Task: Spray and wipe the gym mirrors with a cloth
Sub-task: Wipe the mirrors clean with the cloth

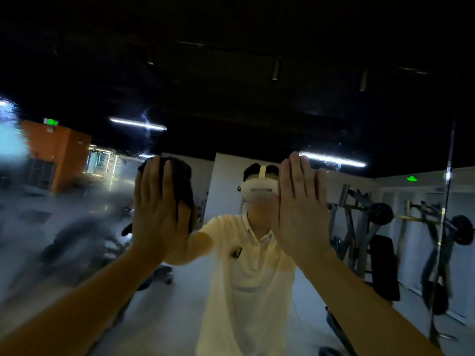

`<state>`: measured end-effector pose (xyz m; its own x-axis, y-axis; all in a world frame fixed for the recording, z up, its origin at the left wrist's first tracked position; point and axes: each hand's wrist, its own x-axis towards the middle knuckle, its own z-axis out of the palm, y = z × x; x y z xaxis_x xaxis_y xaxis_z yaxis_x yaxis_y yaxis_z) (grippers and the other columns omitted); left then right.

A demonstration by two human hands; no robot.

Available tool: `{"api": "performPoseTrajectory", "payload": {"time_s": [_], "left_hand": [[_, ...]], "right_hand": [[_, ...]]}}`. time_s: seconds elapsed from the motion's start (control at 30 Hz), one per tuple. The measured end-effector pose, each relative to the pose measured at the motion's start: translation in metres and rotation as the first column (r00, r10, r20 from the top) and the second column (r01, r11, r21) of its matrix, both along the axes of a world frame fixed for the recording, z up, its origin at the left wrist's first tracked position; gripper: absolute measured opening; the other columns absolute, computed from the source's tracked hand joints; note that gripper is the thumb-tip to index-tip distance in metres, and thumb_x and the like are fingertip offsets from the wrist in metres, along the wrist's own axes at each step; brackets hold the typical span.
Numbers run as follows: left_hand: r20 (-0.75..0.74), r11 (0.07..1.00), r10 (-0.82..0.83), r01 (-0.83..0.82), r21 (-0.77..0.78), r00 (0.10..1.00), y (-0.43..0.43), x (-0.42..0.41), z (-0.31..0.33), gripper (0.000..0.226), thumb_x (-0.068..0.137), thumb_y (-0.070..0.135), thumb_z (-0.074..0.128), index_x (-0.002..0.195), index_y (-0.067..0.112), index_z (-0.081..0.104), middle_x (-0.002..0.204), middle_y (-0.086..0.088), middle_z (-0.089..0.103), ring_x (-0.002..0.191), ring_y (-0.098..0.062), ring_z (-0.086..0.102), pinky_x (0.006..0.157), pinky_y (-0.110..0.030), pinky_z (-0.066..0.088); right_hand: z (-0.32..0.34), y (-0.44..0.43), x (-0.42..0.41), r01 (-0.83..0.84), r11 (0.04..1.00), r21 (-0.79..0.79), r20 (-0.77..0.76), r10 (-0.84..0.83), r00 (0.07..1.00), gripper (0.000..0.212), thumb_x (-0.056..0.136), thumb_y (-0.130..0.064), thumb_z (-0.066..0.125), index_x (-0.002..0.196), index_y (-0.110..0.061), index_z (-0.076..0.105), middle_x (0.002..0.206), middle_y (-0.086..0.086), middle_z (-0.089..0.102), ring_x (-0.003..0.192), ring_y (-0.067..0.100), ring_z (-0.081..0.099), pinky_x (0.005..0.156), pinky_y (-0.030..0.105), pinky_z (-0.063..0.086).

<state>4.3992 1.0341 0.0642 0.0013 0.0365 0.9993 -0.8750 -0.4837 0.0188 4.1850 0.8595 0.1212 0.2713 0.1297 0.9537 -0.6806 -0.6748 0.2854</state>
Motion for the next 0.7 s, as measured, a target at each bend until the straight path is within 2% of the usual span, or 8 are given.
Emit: {"api": "performPoseTrajectory", "payload": {"time_s": [0.07, 0.1, 0.2, 0.3, 0.4, 0.5, 0.6, 0.7], "left_hand": [[0.030, 0.996, 0.034, -0.036, 0.085, 0.999, -0.026, -0.018, -0.010, 0.077, 0.094, 0.038, 0.060, 0.150, -0.011, 0.044, 0.163, -0.035, 0.028, 0.156, -0.049, 0.019, 0.124, -0.066, 0.021], [0.056, 0.993, 0.023, -0.029, 0.115, 0.998, -0.040, -0.032, -0.014, 0.073, 0.093, 0.035, 0.063, 0.148, -0.010, 0.048, 0.162, -0.035, 0.029, 0.157, -0.048, 0.018, 0.123, -0.066, 0.021], [0.084, 0.979, -0.103, 0.086, 0.185, 0.991, -0.072, -0.088, -0.021, 0.064, 0.104, 0.034, 0.042, 0.158, -0.001, 0.037, 0.165, -0.029, 0.027, 0.159, -0.041, 0.019, 0.128, -0.060, 0.018], [0.107, 0.973, -0.131, 0.107, 0.207, 0.986, -0.087, -0.119, -0.026, 0.068, 0.104, 0.034, 0.037, 0.160, -0.003, 0.031, 0.167, -0.029, 0.024, 0.159, -0.040, 0.018, 0.129, -0.057, 0.016], [0.134, 0.964, -0.126, 0.089, 0.250, 0.983, -0.076, -0.105, -0.030, 0.070, 0.102, 0.036, 0.040, 0.160, -0.003, 0.031, 0.168, -0.026, 0.023, 0.160, -0.038, 0.016, 0.129, -0.056, 0.017], [0.122, 0.971, -0.111, 0.082, 0.223, 0.986, -0.054, -0.072, -0.037, 0.071, 0.101, 0.039, 0.039, 0.159, -0.002, 0.034, 0.167, -0.028, 0.026, 0.158, -0.040, 0.021, 0.127, -0.058, 0.020], [0.058, 0.988, -0.003, -0.006, 0.151, 0.998, -0.024, -0.024, -0.051, 0.075, 0.095, 0.036, 0.049, 0.154, -0.009, 0.039, 0.163, -0.033, 0.030, 0.156, -0.046, 0.022, 0.123, -0.064, 0.024], [0.041, 0.991, 0.095, -0.099, 0.088, 0.995, 0.013, 0.018, -0.069, 0.076, 0.092, 0.032, 0.053, 0.152, -0.013, 0.039, 0.159, -0.038, 0.033, 0.152, -0.053, 0.027, 0.119, -0.068, 0.029]], "right_hand": [[-0.001, -0.001, 0.001, 0.003, 1.000, 0.005, -0.003, -0.003, 1.000, 0.065, 0.107, -0.036, 0.027, 0.162, -0.001, 0.018, 0.171, 0.019, 0.011, 0.159, 0.032, 0.008, 0.129, 0.052, 0.002], [-0.001, -0.001, 0.001, 0.001, 1.000, 0.006, -0.006, -0.001, 1.000, 0.066, 0.107, -0.036, 0.026, 0.162, -0.002, 0.017, 0.171, 0.019, 0.011, 0.159, 0.032, 0.007, 0.129, 0.052, 0.002], [-0.001, -0.003, 0.000, -0.033, 0.999, 0.017, -0.016, 0.034, 0.999, 0.065, 0.108, -0.037, 0.020, 0.162, -0.001, 0.016, 0.171, 0.018, 0.009, 0.159, 0.031, 0.006, 0.129, 0.053, 0.005], [-0.001, -0.007, -0.003, -0.077, 0.997, 0.006, -0.048, 0.078, 0.996, 0.063, 0.111, -0.035, 0.027, 0.162, -0.001, 0.016, 0.171, 0.018, 0.010, 0.159, 0.032, 0.006, 0.127, 0.055, 0.012], [-0.002, -0.007, -0.005, -0.125, 0.992, 0.011, -0.046, 0.125, 0.991, 0.062, 0.109, -0.033, 0.020, 0.161, 0.001, 0.020, 0.171, 0.019, 0.012, 0.159, 0.032, 0.008, 0.127, 0.056, 0.012], [-0.005, 0.000, -0.001, -0.120, 0.992, 0.035, 0.000, 0.120, 0.993, 0.062, 0.107, -0.030, 0.024, 0.161, 0.002, 0.020, 0.170, 0.020, 0.013, 0.159, 0.034, 0.009, 0.127, 0.056, 0.010], [-0.015, 0.013, 0.012, -0.126, 0.991, 0.051, 0.025, 0.125, 0.992, 0.064, 0.105, -0.030, 0.029, 0.160, 0.003, 0.023, 0.170, 0.022, 0.014, 0.158, 0.036, 0.010, 0.128, 0.054, 0.004], [-0.032, 0.023, 0.029, -0.123, 0.992, 0.030, -0.045, 0.124, 0.991, 0.064, 0.106, -0.030, 0.027, 0.161, 0.002, 0.021, 0.170, 0.022, 0.012, 0.158, 0.036, 0.009, 0.127, 0.057, 0.009]]}}
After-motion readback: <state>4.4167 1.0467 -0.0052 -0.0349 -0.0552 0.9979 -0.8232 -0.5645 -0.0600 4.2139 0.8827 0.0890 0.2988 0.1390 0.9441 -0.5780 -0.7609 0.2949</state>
